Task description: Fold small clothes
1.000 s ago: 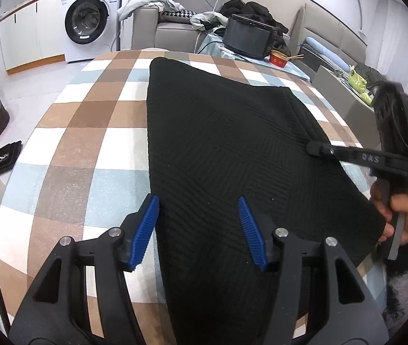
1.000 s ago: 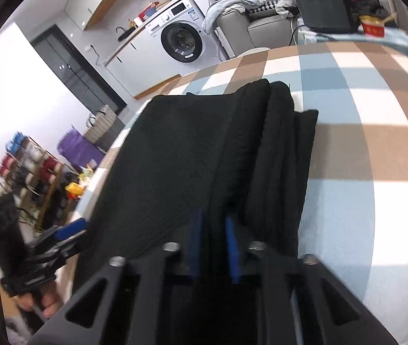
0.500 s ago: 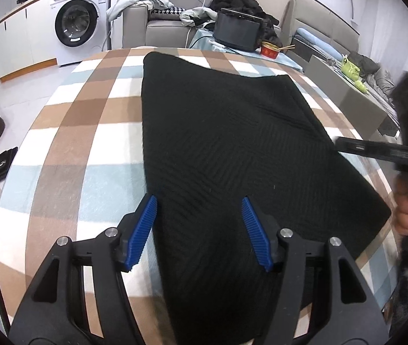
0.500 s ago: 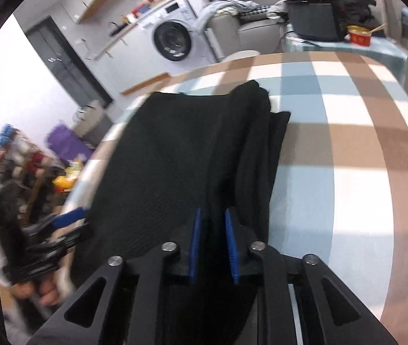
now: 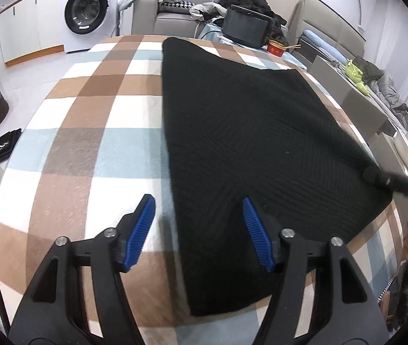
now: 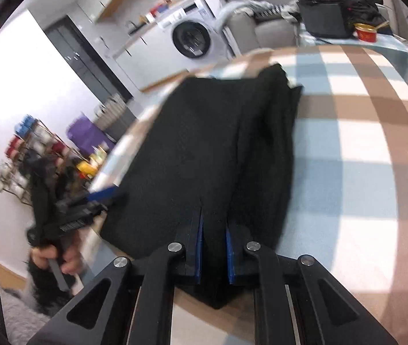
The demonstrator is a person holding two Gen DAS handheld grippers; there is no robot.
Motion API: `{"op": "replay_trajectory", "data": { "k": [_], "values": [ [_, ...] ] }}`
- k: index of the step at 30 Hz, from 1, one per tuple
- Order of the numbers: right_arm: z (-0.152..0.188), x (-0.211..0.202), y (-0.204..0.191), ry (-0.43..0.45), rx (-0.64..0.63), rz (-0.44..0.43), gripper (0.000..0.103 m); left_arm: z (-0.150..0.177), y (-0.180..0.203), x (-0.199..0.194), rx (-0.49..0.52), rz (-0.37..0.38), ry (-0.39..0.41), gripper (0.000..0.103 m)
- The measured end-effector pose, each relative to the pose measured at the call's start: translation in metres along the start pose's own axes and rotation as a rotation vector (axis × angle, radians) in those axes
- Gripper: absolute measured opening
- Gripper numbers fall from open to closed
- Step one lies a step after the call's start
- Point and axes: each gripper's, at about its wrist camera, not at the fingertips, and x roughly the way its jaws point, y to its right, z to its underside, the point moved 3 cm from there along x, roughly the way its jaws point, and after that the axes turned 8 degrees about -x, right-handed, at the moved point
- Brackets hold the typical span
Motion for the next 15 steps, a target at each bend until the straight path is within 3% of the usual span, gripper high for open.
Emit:
{"op": "replay_trajectory", "data": {
  "k": [2,5,8,11,15],
  "values": [
    [0.013,0.011,0.001,-0.087,-0.013,0.050,0.012,0.003,-0.003,-0.002,-0.015,-0.007,-0.002,0.065],
    [0.009,0.000,0.000,-0.061,-0.013,0.038,0.019,0.006,-0.005,-0.004,-0.021,-0.008,-0.007,0.065],
    [0.002,-0.015,0.006,0.023,0.010,0.070,0.046,0.008,-0.003,-0.007,-0.027,0.026,-0.013,0.065],
    [-0.015,-0.012,0.015,0.071,0.019,0.083,0.046,0.010,-0.001,-0.005,-0.017,0.021,-0.017,0.065],
    [-0.064,0.011,0.029,0.130,0.047,0.081,0.046,0.012,0.000,-0.002,-0.027,0.019,-0.030,0.065]
  ]
}}
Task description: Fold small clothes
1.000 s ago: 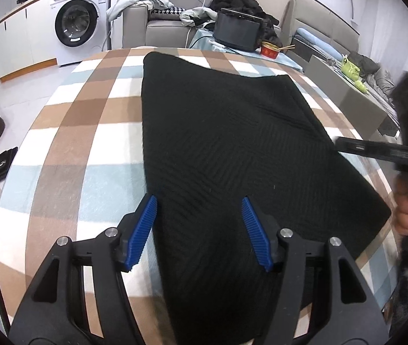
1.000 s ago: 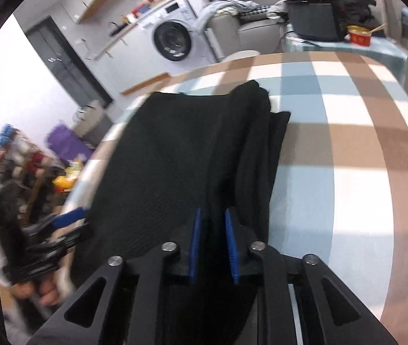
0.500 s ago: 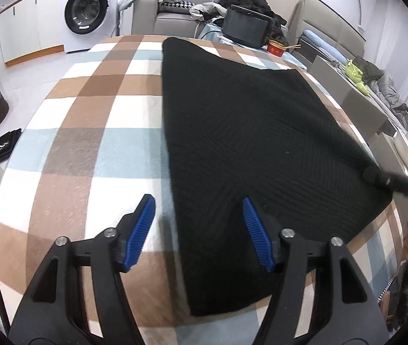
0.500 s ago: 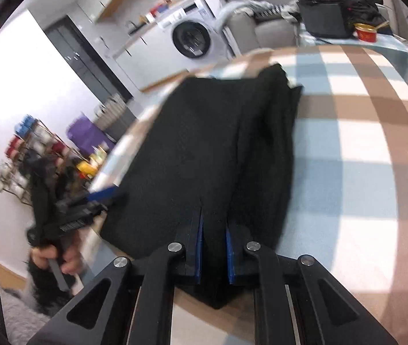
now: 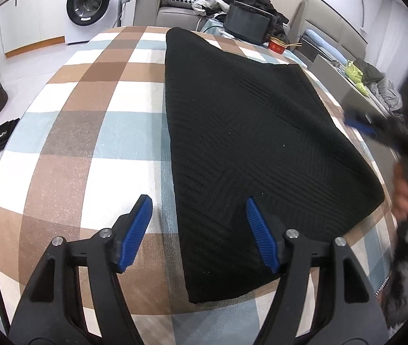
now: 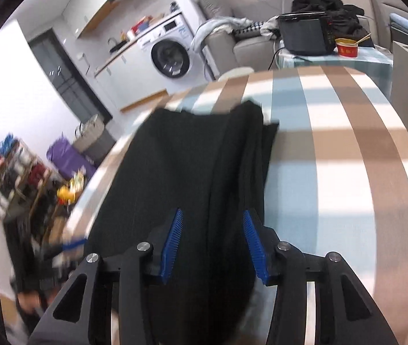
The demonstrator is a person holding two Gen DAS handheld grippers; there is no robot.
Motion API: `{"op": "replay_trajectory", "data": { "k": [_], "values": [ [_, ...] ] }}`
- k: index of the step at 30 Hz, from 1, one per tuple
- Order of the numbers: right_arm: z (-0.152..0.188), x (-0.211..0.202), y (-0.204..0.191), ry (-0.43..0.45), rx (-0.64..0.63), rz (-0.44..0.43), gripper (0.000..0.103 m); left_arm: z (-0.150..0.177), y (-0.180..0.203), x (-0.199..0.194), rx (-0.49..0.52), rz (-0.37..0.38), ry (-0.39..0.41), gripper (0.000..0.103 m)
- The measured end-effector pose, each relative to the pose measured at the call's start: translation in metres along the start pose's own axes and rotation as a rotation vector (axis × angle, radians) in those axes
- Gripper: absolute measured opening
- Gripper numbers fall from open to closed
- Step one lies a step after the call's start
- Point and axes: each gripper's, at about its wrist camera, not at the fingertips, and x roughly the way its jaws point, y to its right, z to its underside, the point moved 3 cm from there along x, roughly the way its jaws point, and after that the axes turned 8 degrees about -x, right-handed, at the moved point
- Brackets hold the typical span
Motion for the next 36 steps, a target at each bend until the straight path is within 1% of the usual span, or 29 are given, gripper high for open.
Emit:
{"op": "replay_trajectory", "data": {
  "k": [3,5,7,9,10,11,12,13,14,15,16,17,18,19,21,22,24,26,27,29,30,31,32,33,35,36],
  "values": [
    [-0.023,0.026,0.010,-0.003,0.028,-0.005,0.046,-0.002,-0.001,0.002,-0.010,0.001,0.003,0.065],
    [-0.035,0.050,0.018,-0.038,0.066,-0.024,0.045,-0.004,-0.002,0.003,-0.016,-0.001,0.006,0.065],
    [-0.040,0.067,0.025,-0.061,0.088,-0.032,0.036,-0.008,-0.005,0.005,-0.028,-0.004,0.009,0.065],
    [-0.046,0.076,0.029,-0.080,0.094,-0.019,0.012,-0.012,-0.007,0.008,-0.041,0.002,0.008,0.065],
    [-0.050,0.074,0.026,-0.060,0.075,-0.020,0.009,-0.014,-0.008,0.008,-0.044,0.001,0.007,0.065],
    [-0.056,0.067,0.021,-0.013,0.032,-0.032,0.008,-0.015,-0.008,0.009,-0.043,0.000,0.007,0.065],
    [-0.059,0.061,0.016,0.012,0.001,-0.031,0.008,-0.017,-0.009,0.010,-0.038,-0.001,0.009,0.065],
    [-0.062,0.056,0.011,0.022,-0.050,0.011,0.008,-0.018,-0.009,0.010,-0.038,-0.004,0.011,0.065],
    [-0.064,0.060,0.013,0.008,-0.058,0.032,0.008,-0.019,-0.010,0.011,-0.041,-0.005,0.010,0.065],
    [-0.063,0.066,0.017,-0.020,-0.046,0.052,0.008,-0.020,-0.011,0.013,-0.045,-0.002,0.002,0.065],
    [-0.060,0.076,0.025,-0.066,-0.021,0.064,0.008,-0.021,-0.011,0.015,-0.047,-0.001,-0.004,0.065],
    [-0.058,0.082,0.030,-0.102,-0.009,0.069,0.010,-0.021,-0.011,0.016,-0.044,-0.003,-0.001,0.065],
    [-0.056,0.083,0.032,-0.113,-0.002,0.059,0.013,-0.022,-0.010,0.016,-0.037,-0.009,0.001,0.065],
    [-0.055,0.076,0.031,-0.090,0.001,0.050,0.016,-0.022,-0.010,0.015,-0.032,-0.016,0.004,0.065],
    [-0.051,0.060,0.026,-0.071,-0.014,0.072,0.032,-0.023,-0.009,0.014,-0.034,-0.016,0.009,0.065],
    [-0.045,0.051,0.024,-0.064,-0.016,0.065,0.035,-0.023,-0.008,0.014,-0.035,-0.008,0.010,0.065],
    [-0.031,0.039,0.019,-0.083,-0.008,0.031,0.044,-0.022,-0.007,0.015,-0.034,-0.002,0.009,0.065],
    [-0.012,0.028,0.012,-0.118,-0.004,-0.004,0.045,-0.020,-0.005,0.017,-0.033,0.011,0.002,0.065],
    [0.001,0.021,0.007,-0.128,-0.004,-0.019,0.048,-0.019,-0.004,0.018,-0.030,0.028,0.000,0.063],
    [0.018,0.014,-0.001,-0.142,-0.001,-0.031,0.052,-0.017,0.001,0.020,-0.013,0.058,0.002,0.040],
    [0.026,0.012,-0.005,-0.157,-0.011,-0.033,0.052,-0.017,0.004,0.021,0.003,0.051,0.003,0.039],
    [0.035,0.012,-0.010,-0.169,-0.035,-0.027,0.052,-0.017,0.006,0.021,0.020,0.041,0.013,0.033],
    [0.040,0.013,-0.012,-0.176,-0.044,-0.014,0.048,-0.017,0.008,0.022,0.036,0.040,0.017,0.027],
    [0.047,0.015,-0.013,-0.190,-0.040,-0.004,0.041,-0.018,0.010,0.024,0.045,0.047,0.017,0.026],
    [0.053,0.016,-0.013,-0.171,-0.024,0.005,0.039,-0.021,0.011,0.027,0.044,0.049,0.017,0.026],
    [0.052,0.016,-0.013,-0.169,-0.026,0.011,0.036,-0.024,0.011,0.030,0.042,0.051,0.017,0.026]
  ]
}}
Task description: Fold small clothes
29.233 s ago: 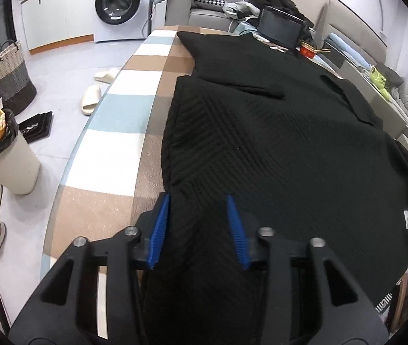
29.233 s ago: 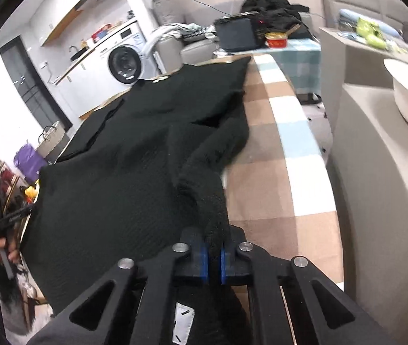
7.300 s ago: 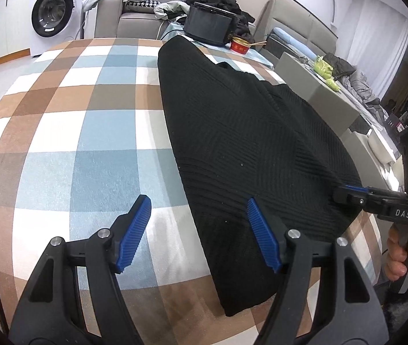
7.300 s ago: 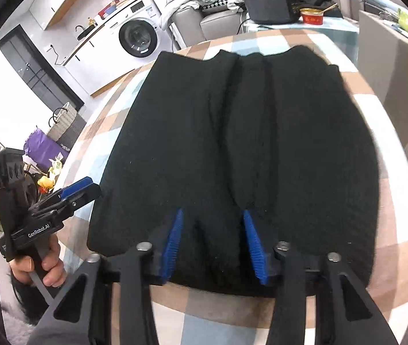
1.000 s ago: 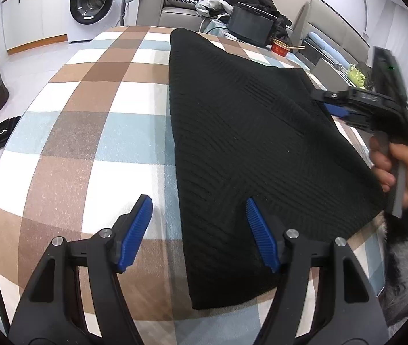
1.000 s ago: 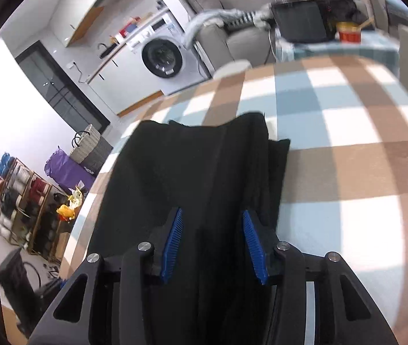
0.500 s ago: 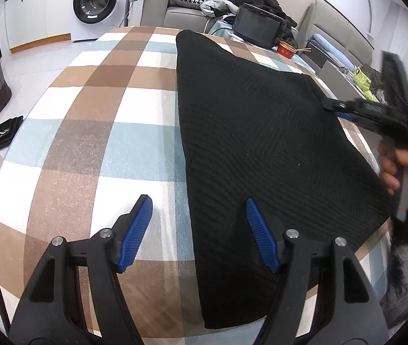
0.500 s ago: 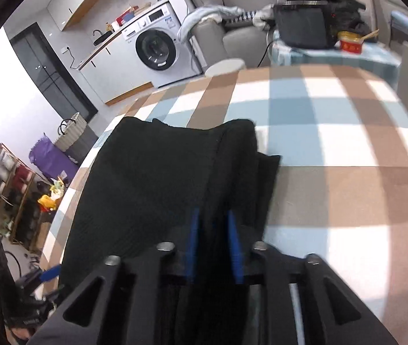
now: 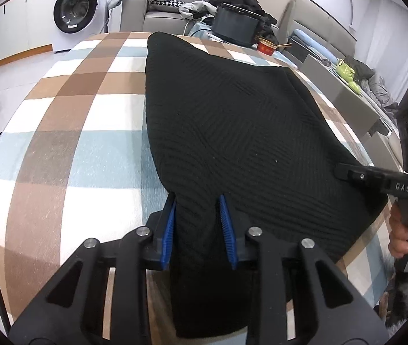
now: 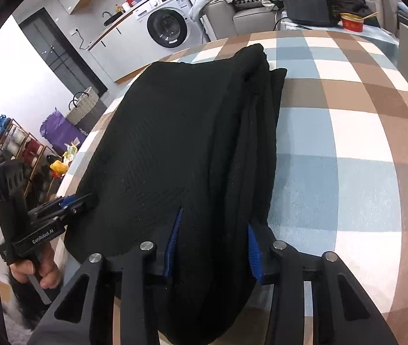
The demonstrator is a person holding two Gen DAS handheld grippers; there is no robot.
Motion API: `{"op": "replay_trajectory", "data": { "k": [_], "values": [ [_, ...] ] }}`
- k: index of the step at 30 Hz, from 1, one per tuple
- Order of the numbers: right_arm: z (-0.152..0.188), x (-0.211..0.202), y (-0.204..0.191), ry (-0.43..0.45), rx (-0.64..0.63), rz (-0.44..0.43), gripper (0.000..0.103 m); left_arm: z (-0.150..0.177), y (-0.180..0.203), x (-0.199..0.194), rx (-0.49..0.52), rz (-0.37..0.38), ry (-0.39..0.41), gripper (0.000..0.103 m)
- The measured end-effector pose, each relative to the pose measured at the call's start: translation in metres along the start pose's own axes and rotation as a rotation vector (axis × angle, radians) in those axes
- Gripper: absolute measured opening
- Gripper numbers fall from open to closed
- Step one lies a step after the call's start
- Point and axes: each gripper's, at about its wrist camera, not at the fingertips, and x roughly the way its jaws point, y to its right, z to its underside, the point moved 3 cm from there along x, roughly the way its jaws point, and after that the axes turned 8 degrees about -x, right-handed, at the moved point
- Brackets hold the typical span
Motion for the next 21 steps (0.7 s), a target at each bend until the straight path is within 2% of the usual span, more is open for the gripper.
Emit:
{"op": "replay_trajectory", "data": {
  "k": [7,13,16,17,18,19,20,21],
  "values": [
    [-0.016,0.015,-0.004,0.040,0.018,0.007,0.030,-0.037,-0.008,0.023,-0.018,-0.051,0.027,0.026],
    [-0.034,0.022,0.005,0.082,0.048,0.054,0.031,-0.057,-0.013,0.037,-0.030,-0.043,0.026,0.026],
    [-0.031,0.018,0.003,0.080,0.039,0.065,0.043,-0.057,-0.014,0.035,-0.028,-0.051,0.032,0.029],
    [-0.030,0.016,0.000,0.079,0.030,0.072,0.044,-0.057,-0.014,0.033,-0.027,-0.061,0.039,0.035],
    [-0.027,0.011,-0.002,0.081,0.024,0.076,0.049,-0.057,-0.014,0.030,-0.029,-0.073,0.046,0.040],
    [-0.027,0.008,-0.001,0.085,0.021,0.078,0.054,-0.056,-0.014,0.026,-0.033,-0.085,0.057,0.051],
    [-0.025,0.002,-0.001,0.093,0.013,0.084,0.068,-0.055,-0.014,0.021,-0.036,-0.085,0.071,0.061],
    [-0.024,-0.002,-0.002,0.104,0.005,0.087,0.080,-0.053,-0.013,0.014,-0.038,-0.080,0.094,0.067]
  ]
}}
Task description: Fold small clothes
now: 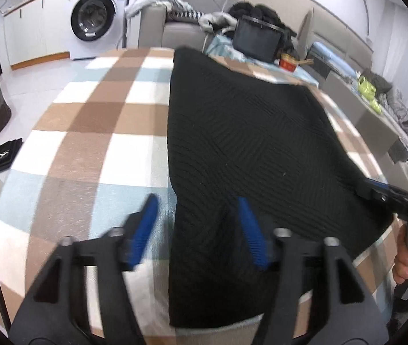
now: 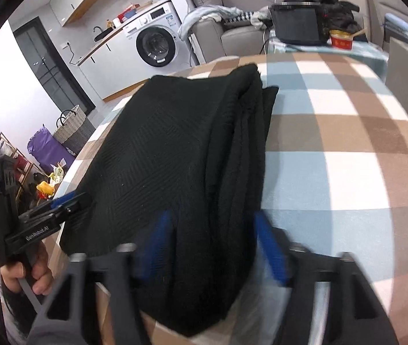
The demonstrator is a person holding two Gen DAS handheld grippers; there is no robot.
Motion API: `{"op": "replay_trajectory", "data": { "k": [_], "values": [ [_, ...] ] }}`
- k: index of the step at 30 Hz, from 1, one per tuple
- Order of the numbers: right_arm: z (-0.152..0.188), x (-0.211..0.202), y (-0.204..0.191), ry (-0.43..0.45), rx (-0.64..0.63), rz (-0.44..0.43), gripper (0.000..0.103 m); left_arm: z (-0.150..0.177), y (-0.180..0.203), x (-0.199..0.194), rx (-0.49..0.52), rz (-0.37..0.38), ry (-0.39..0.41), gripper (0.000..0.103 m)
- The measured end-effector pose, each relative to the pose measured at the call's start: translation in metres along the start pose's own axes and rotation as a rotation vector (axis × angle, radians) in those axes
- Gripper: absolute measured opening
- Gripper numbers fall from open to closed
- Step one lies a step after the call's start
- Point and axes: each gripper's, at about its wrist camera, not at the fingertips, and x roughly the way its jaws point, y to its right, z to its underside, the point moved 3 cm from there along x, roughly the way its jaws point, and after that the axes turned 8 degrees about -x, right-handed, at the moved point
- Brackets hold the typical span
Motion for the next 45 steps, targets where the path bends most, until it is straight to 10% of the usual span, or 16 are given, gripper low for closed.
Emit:
{"op": "replay_trajectory", "data": {
  "k": [8,31,45],
  "values": [
    [0.005,-0.052,-0.015,0.191,-0.112,0.004,0.103,0.010,0.013,-0.048,0.064,-0.002,0.150,0.102],
    [0.052,-0.089,-0.055,0.360,-0.248,0.009,0.103,0.062,0.022,-0.112,0.145,-0.003,0.366,0.102],
    [0.054,-0.088,-0.055,0.408,-0.290,0.056,0.103,0.061,0.018,-0.110,0.128,0.003,0.364,0.102]
  ]
}}
